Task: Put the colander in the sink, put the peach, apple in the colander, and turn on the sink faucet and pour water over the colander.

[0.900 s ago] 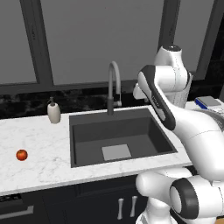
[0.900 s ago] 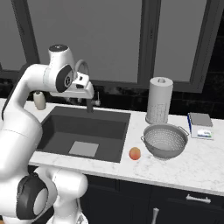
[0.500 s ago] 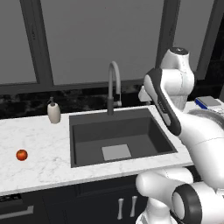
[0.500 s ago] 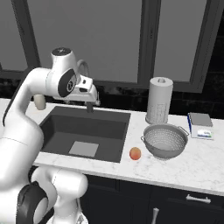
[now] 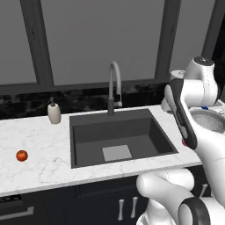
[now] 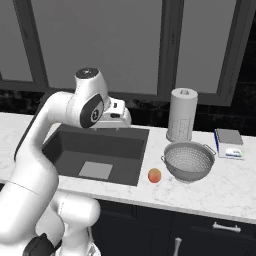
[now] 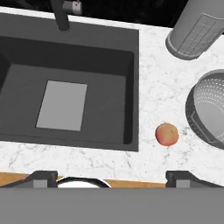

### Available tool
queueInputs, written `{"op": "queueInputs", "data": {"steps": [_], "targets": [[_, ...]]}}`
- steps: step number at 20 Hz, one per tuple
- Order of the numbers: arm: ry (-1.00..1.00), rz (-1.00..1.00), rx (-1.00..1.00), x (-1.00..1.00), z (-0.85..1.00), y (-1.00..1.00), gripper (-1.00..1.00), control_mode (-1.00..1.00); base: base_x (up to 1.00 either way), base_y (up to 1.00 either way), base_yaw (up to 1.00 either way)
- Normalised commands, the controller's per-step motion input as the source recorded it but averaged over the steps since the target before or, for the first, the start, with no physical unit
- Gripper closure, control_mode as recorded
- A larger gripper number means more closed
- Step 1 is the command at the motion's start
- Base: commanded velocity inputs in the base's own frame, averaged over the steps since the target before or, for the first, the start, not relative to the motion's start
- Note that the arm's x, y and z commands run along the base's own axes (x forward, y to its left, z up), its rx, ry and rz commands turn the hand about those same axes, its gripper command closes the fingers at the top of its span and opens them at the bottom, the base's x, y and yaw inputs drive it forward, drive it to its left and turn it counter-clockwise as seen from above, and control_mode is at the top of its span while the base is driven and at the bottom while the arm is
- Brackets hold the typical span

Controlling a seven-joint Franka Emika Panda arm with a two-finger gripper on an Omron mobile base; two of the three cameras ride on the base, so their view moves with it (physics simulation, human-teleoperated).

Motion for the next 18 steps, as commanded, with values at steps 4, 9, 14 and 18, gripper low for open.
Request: {"op": "queueInputs", "data": {"steps": [4, 9, 14, 18], "targets": [[0.23, 0.0, -0.21, 0.0, -0.03, -0.6, -1.0, -1.0, 0.0, 0.0, 0.0], [0.26, 0.0, -0.16, 0.03, -0.07, -0.53, -1.0, -1.0, 0.0, 0.0, 0.0], [0.17, -0.06, -0.07, 0.12, -0.14, -0.4, -1.0, -1.0, 0.0, 0.0, 0.0], [0.01, -0.04, -0.04, 0.08, -0.27, -0.4, -1.0, -1.0, 0.0, 0.0, 0.0]]}}
